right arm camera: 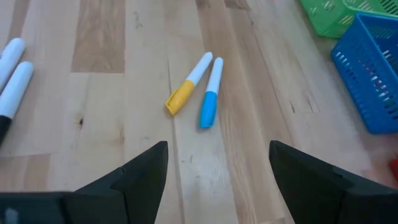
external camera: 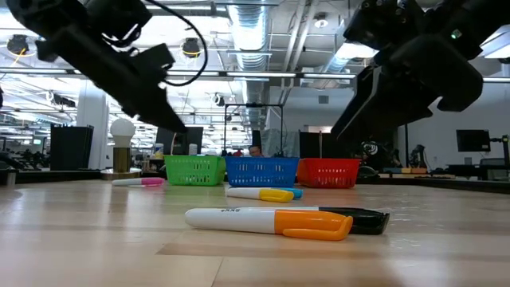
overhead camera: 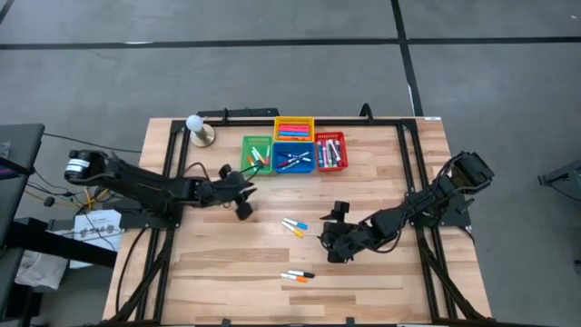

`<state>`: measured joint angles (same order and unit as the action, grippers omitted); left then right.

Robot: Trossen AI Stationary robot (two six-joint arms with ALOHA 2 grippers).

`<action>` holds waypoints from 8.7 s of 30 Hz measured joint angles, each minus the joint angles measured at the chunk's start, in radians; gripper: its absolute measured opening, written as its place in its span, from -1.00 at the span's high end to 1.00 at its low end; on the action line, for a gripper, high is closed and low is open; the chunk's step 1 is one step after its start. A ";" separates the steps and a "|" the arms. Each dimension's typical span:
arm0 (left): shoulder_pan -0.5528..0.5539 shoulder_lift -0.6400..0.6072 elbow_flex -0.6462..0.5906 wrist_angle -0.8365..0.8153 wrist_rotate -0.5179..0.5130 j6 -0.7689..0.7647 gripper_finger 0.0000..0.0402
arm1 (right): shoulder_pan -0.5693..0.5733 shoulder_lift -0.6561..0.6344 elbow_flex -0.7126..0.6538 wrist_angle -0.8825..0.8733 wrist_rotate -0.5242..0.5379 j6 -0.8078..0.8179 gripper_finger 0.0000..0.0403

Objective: Pick & Place Markers
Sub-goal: Put the small pink highlighter pen into the green bin, then put the small black highlighter pen into the green bin

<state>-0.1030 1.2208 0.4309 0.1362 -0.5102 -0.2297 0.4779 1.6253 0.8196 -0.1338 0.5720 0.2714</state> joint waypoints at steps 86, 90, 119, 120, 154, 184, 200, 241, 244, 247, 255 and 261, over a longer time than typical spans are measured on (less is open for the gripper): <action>0.391 0.061 -0.054 -0.152 0.027 -0.925 0.53 | 0.000 0.000 0.000 0.003 0.000 -0.009 -0.34; 0.391 0.111 -0.054 -0.150 0.023 -0.951 0.53 | 0.002 0.000 0.000 0.003 -0.005 -0.008 -0.34; 0.362 0.203 -0.044 -0.266 0.058 -0.969 0.53 | 0.009 0.000 0.000 0.003 -0.027 -0.009 -0.34; 0.357 0.203 -0.045 -0.267 0.056 -0.969 0.53 | 0.009 0.000 0.000 0.003 -0.027 -0.009 -0.34; -0.322 0.212 -0.057 -0.276 -0.099 -1.306 0.73 | 0.013 0.000 0.000 -0.001 -0.052 -0.001 -0.34; 0.020 0.210 -0.036 0.426 -0.241 -0.684 0.74 | 0.004 0.000 0.000 0.037 -0.051 0.010 -0.34; 0.234 0.208 0.011 0.419 -0.079 -0.592 0.68 | 0.004 0.000 0.000 0.021 -0.051 0.008 -0.34; 0.087 0.208 0.011 0.447 -0.080 -0.213 0.47 | 0.004 0.000 0.000 0.021 -0.051 0.017 -0.34; -0.020 0.208 0.011 0.454 -0.080 -0.188 0.47 | 0.004 0.000 0.000 0.021 -0.051 0.038 -0.34; -0.143 0.208 0.011 0.458 -0.080 -0.189 0.48 | 0.004 0.000 0.000 0.022 -0.052 0.068 -0.34; -0.444 0.273 0.015 0.551 -0.109 -0.223 0.48 | 0.006 0.000 0.000 0.147 -0.109 0.069 -0.34; -0.555 0.462 0.139 0.598 -0.113 -0.220 0.48 | 0.013 0.000 0.000 0.213 -0.159 0.069 -0.34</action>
<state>-0.6582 1.6833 0.5700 0.7339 -0.6233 -0.4501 0.4913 1.6253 0.8192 0.0788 0.4134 0.3408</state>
